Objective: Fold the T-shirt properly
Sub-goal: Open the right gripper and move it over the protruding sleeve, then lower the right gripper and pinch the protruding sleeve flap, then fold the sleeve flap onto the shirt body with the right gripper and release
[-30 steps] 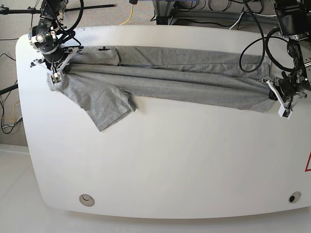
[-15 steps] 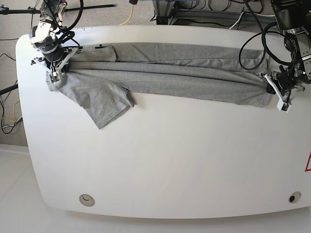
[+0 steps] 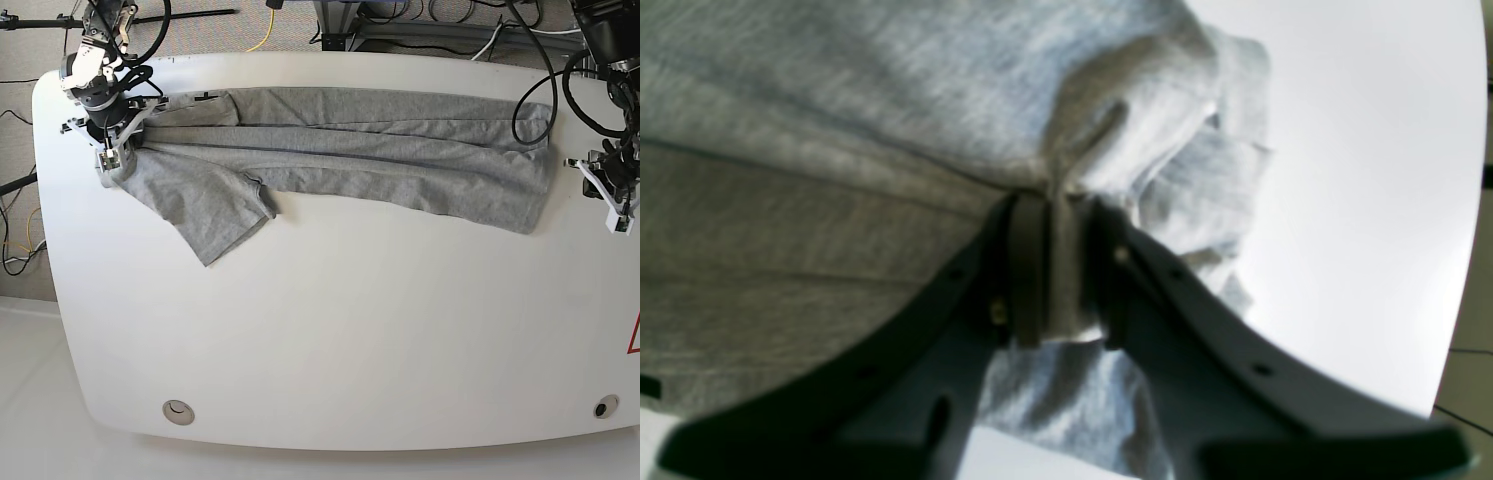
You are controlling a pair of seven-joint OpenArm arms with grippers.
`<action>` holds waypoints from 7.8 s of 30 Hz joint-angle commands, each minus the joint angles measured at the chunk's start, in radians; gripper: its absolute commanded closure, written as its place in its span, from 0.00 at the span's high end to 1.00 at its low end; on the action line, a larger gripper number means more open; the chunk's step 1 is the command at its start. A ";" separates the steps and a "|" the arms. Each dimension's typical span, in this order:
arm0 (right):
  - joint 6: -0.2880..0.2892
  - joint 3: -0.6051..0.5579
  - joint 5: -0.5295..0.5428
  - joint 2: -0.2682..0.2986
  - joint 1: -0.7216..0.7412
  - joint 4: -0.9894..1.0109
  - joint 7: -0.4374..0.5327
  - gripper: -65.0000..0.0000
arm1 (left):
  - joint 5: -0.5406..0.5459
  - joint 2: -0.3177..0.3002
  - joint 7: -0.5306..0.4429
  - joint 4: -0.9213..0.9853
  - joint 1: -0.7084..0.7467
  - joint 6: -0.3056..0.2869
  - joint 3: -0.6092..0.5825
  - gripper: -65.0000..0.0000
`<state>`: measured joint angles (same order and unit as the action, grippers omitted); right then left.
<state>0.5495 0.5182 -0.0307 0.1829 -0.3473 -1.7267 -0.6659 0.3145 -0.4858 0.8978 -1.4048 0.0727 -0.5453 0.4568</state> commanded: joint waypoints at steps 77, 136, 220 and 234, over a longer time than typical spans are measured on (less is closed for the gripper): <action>0.149 -0.122 -0.004 0.053 0.528 0.365 -0.148 0.57 | -0.105 0.266 0.125 -0.333 0.052 -0.002 -0.065 0.61; 0.149 -0.114 0.004 -0.085 0.617 0.368 -0.234 0.57 | -0.107 0.264 0.125 -0.331 0.032 0.000 -0.072 0.61; 0.149 -0.089 0.001 -0.104 0.139 -0.287 -0.519 0.04 | -0.108 0.263 0.068 -0.325 0.029 -0.002 -0.074 0.61; 0.149 0.086 -0.007 -0.102 0.095 -0.287 -0.522 0.04 | -0.108 0.263 0.054 -0.248 0.026 -0.002 -0.076 0.61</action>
<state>0.6994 0.5865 -0.0376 0.0715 -0.2459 -1.9926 -1.1954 0.2020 -0.2096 0.9714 -1.6535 0.1131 -0.5499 0.3794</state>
